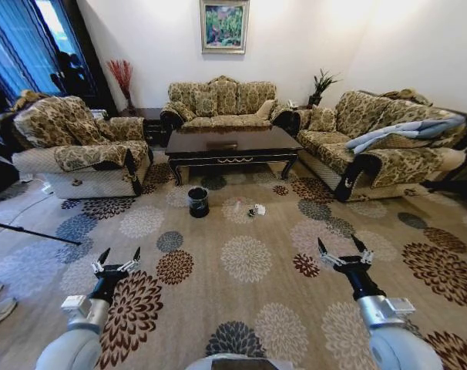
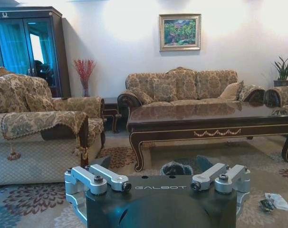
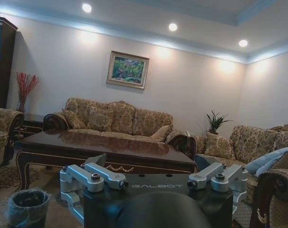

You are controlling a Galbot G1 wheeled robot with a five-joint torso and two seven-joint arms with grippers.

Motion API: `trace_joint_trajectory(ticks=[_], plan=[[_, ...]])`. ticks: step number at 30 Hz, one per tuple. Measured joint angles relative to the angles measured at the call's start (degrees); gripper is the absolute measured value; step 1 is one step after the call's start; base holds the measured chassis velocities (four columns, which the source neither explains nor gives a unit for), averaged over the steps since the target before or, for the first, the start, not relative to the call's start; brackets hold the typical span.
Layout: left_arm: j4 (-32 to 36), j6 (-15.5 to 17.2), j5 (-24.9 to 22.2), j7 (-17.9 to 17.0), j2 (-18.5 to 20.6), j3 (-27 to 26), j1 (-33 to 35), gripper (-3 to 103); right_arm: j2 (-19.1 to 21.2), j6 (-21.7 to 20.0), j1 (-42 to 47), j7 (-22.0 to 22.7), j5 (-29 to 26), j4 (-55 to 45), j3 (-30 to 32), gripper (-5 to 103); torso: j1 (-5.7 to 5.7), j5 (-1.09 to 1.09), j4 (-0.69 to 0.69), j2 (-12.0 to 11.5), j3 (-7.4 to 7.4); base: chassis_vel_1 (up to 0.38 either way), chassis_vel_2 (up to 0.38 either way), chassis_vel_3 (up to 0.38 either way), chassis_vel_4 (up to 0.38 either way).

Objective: Move to the front of the table and pick up the trash from the floor, then place it into the trash bin.

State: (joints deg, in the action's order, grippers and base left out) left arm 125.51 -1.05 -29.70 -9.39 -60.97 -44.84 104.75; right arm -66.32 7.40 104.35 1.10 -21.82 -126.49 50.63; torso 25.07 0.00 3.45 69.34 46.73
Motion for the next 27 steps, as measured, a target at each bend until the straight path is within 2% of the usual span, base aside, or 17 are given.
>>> trace_joint_trajectory(ticks=[6,9,16,27], plan=[[-0.1,0.8,-0.5,0.1,0.0,-0.2,-0.2,100,0.1,-0.1,0.0,0.1,0.0,-0.3,-0.1,100,0.00,0.00,0.00,0.0,0.00,0.000,0.000,0.000,0.000],[0.8,2.2,-1.3,0.9,-0.6,-0.6,0.1,100,0.2,-0.2,-0.3,0.1,-0.1,-0.4,-0.2,100,-0.17,-0.01,0.01,-0.4,-0.22,0.000,0.000,0.000,0.000],[2.2,3.5,-1.4,2.0,-2.2,-0.5,0.8,100,0.4,-0.9,-1.9,0.5,-1.0,0.8,-1.6,100,-1.24,0.00,0.00,-2.7,-1.48,0.000,0.000,0.000,0.000],[1.3,2.8,0.7,2.9,-2.5,-1.0,0.4,100,-0.4,0.1,-0.6,-0.4,-0.3,-0.3,-1.5,100,-2.77,0.00,0.02,-6.0,-3.23,0.000,0.000,0.000,0.000]])
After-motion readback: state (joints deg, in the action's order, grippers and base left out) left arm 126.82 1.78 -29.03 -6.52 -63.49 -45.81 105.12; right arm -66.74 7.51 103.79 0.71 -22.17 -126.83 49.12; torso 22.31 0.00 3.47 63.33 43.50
